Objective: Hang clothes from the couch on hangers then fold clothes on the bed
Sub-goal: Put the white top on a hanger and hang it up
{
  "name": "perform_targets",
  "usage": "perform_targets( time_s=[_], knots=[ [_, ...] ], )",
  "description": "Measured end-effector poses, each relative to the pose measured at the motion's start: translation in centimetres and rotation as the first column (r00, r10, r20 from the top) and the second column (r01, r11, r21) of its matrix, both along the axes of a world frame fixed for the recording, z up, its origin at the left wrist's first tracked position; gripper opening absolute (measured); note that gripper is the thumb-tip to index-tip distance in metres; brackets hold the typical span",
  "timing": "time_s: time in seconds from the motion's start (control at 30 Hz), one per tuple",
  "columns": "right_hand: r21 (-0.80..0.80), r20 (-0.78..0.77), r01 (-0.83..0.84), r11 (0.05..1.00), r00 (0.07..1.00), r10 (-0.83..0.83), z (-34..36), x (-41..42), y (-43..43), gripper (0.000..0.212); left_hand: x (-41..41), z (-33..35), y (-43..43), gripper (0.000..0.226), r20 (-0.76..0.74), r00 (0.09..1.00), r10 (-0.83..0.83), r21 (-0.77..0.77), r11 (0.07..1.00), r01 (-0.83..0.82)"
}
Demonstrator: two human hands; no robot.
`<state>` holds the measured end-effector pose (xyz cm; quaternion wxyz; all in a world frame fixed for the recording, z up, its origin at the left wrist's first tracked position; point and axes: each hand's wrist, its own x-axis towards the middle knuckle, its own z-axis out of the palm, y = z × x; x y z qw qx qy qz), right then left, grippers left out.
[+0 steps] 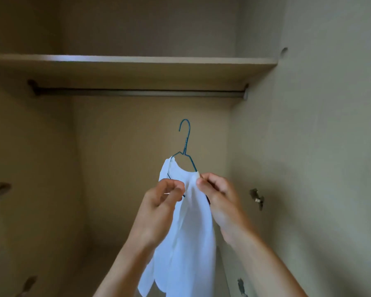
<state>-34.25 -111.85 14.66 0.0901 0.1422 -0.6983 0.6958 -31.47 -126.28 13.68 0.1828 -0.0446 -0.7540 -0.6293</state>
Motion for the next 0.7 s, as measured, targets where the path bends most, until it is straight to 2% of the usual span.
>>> perform_targets(
  time_s=[0.17,0.27,0.37,0.47,0.57,0.7],
  knots=[
    [-0.01,-0.002,0.112,0.994,0.994,-0.112,3.1,-6.5,0.6,0.017,-7.3,1.4,0.7,0.017,-0.071,0.994,-0.081,0.034,0.996,0.084],
    [-0.035,0.006,0.133,0.99,0.991,-0.133,5.1,-10.6,1.0,0.022,-11.5,2.8,0.5,0.031,-0.096,0.988,-0.119,0.035,0.992,0.122],
    [-0.045,-0.026,0.135,0.99,0.99,-0.136,7.4,-14.8,1.3,0.021,-15.8,4.9,-0.1,0.035,-0.131,0.984,-0.122,0.071,0.989,0.132],
    [0.009,-0.056,0.174,0.985,0.983,-0.173,10.0,-18.7,1.8,0.02,-19.7,7.2,-0.9,0.035,-0.144,0.983,-0.115,0.124,0.983,0.134],
    [0.056,-0.069,0.228,0.972,0.972,-0.224,12.4,-21.6,2.0,0.018,-23.1,8.9,-1.6,0.034,-0.149,0.978,-0.144,0.112,0.98,0.162],
    [0.101,-0.086,0.328,0.939,0.943,-0.321,15.1,-24.9,2.2,0.022,-27.2,10.5,-2.2,0.023,-0.141,0.973,-0.181,0.124,0.972,0.199]
  ],
)
